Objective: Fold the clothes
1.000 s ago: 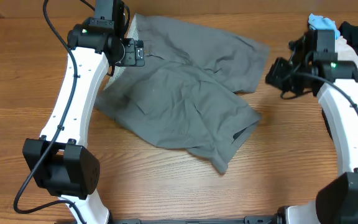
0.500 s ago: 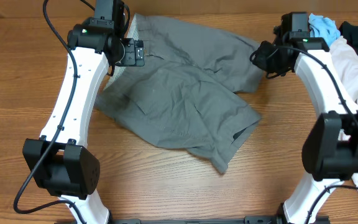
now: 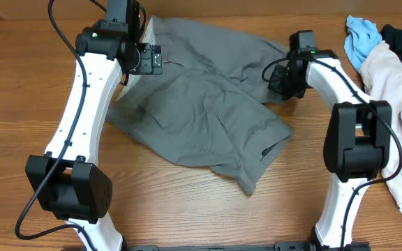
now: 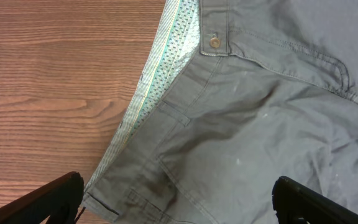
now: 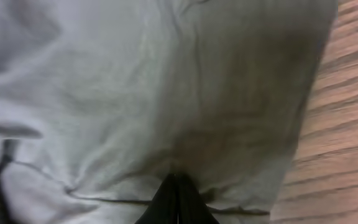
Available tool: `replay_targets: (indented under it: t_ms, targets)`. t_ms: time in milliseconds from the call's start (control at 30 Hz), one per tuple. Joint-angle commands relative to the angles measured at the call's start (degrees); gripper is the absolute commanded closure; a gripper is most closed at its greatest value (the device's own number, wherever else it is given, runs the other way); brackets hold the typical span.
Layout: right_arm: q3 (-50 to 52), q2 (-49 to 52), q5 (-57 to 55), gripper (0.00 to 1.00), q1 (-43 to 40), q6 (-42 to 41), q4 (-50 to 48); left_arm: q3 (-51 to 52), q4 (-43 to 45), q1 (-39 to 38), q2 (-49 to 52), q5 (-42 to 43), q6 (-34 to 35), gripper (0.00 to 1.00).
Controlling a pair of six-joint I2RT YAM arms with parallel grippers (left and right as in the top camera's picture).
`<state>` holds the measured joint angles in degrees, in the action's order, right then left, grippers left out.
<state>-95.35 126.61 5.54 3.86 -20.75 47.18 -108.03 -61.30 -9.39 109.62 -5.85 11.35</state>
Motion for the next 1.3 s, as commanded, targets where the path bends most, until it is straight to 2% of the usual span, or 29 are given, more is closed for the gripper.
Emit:
replay_targets:
  t_ms: [0,333,667,867,1000,1133,1200,1267]
  targets:
    - [-0.9,2.2,-6.8,0.96,0.3,-0.3,0.1,0.0,0.0,0.1,0.2,-0.7,-1.3,0.00]
    - [-0.5,6.8,-14.2,0.96,-2.0,-0.2,-3.8,0.0,0.0,0.1,0.2,-0.7,-1.3,0.00]
    - [-0.5,7.2,-14.3,0.96,-6.7,1.9,-18.9,0.0,0.1,0.1,0.2,-0.7,-1.3,0.00]
    - [-1.6,7.2,-14.0,0.93,-7.4,9.2,-26.3,0.0,0.0,0.1,0.2,-0.7,-1.3,0.00]
    - [-7.4,5.2,-14.1,0.89,-7.4,10.7,-19.7,0.0,0.0,0.1,0.2,-0.7,-1.3,0.00]
    - [-13.9,0.6,-14.1,0.72,-7.4,8.9,-9.4,0.0,0.0,0.1,0.2,-0.7,-1.3,0.00]
    - [-16.7,-2.0,-14.1,0.71,-7.4,6.7,-3.3,0.0,0.0,0.1,0.2,-0.7,-1.3,0.00]
    - [-19.1,-4.7,-14.1,0.65,-7.5,4.7,3.2,0.0,0.0,0.1,0.2,-0.7,-1.3,0.00]
